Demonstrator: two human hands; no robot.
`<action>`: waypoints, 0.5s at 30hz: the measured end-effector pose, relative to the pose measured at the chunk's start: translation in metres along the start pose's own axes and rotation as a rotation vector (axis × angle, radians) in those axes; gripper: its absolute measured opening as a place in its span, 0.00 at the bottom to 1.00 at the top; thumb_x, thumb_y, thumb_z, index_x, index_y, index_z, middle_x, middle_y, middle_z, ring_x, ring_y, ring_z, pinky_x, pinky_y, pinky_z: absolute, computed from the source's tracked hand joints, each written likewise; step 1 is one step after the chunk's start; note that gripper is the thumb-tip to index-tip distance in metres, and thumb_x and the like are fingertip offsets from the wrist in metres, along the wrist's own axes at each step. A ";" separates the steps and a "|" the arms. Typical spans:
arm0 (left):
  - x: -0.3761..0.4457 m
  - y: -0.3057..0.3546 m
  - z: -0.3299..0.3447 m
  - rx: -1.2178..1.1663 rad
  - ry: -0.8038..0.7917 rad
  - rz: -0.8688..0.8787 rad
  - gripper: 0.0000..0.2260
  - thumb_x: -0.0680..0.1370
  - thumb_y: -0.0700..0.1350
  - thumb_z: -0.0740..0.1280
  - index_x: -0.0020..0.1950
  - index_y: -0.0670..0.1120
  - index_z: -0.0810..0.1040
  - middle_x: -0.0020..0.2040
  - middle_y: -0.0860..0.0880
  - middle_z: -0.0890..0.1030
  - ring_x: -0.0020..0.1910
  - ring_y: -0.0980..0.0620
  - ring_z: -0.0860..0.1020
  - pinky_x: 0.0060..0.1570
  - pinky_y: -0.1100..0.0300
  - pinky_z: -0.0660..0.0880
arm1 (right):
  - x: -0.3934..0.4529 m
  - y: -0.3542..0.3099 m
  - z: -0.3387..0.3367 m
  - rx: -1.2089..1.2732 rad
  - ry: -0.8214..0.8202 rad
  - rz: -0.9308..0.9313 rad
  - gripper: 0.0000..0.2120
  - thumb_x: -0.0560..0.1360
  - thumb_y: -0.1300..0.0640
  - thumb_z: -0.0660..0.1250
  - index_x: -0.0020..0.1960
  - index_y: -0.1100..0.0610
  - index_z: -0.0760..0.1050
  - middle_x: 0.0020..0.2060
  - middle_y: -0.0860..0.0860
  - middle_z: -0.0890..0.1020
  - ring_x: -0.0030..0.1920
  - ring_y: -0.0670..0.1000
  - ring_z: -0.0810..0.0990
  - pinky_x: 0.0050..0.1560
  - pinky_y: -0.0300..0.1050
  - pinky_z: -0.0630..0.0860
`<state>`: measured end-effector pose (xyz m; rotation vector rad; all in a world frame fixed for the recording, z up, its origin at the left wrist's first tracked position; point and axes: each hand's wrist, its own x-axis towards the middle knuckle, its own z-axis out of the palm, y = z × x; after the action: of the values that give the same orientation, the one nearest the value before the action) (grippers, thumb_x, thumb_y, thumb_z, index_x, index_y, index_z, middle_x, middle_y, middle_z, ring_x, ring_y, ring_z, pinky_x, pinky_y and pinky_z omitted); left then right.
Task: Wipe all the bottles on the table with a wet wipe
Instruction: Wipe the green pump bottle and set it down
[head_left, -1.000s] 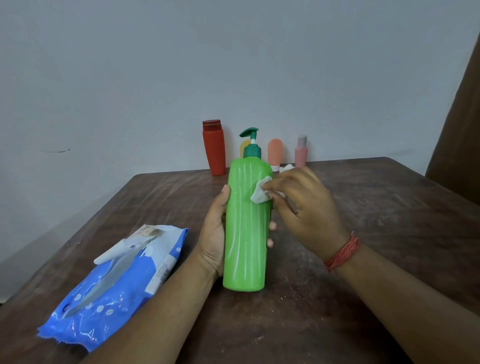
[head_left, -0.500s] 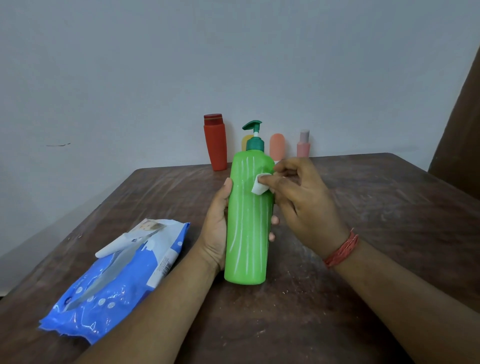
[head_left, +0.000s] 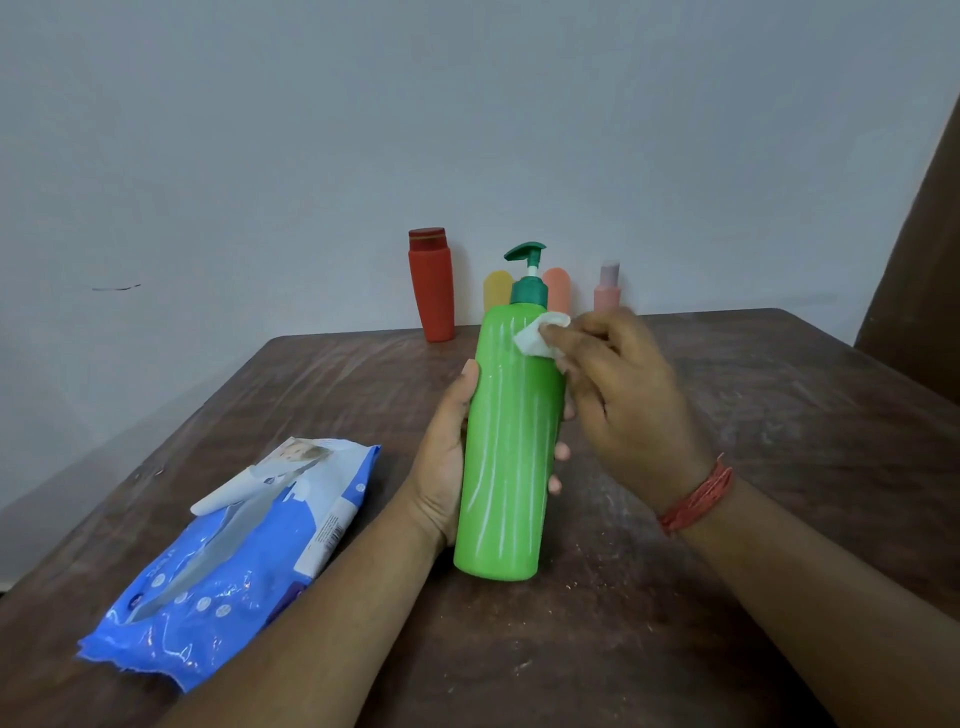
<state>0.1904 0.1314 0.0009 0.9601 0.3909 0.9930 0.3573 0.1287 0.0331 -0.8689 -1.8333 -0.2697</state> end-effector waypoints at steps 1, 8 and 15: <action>0.000 0.000 0.000 0.001 0.018 0.009 0.31 0.80 0.66 0.53 0.64 0.44 0.81 0.54 0.38 0.81 0.44 0.42 0.81 0.41 0.50 0.79 | -0.002 -0.001 0.000 -0.055 -0.029 -0.081 0.15 0.79 0.62 0.61 0.62 0.63 0.79 0.53 0.56 0.77 0.47 0.48 0.77 0.45 0.45 0.80; -0.002 0.003 0.005 0.014 0.086 0.047 0.29 0.80 0.64 0.52 0.56 0.47 0.86 0.50 0.38 0.82 0.41 0.42 0.81 0.38 0.50 0.79 | -0.004 0.002 0.004 -0.159 -0.085 -0.183 0.18 0.77 0.64 0.60 0.66 0.62 0.77 0.60 0.58 0.79 0.60 0.57 0.76 0.57 0.57 0.78; -0.001 0.002 0.004 -0.001 0.069 0.035 0.28 0.80 0.64 0.54 0.60 0.46 0.84 0.54 0.40 0.82 0.45 0.43 0.81 0.41 0.50 0.78 | -0.006 -0.007 0.006 -0.118 -0.077 -0.206 0.12 0.79 0.63 0.65 0.60 0.61 0.81 0.56 0.59 0.77 0.56 0.57 0.76 0.51 0.53 0.79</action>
<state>0.1919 0.1291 0.0043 0.9367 0.4323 1.0605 0.3496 0.1246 0.0261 -0.7800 -1.9980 -0.4845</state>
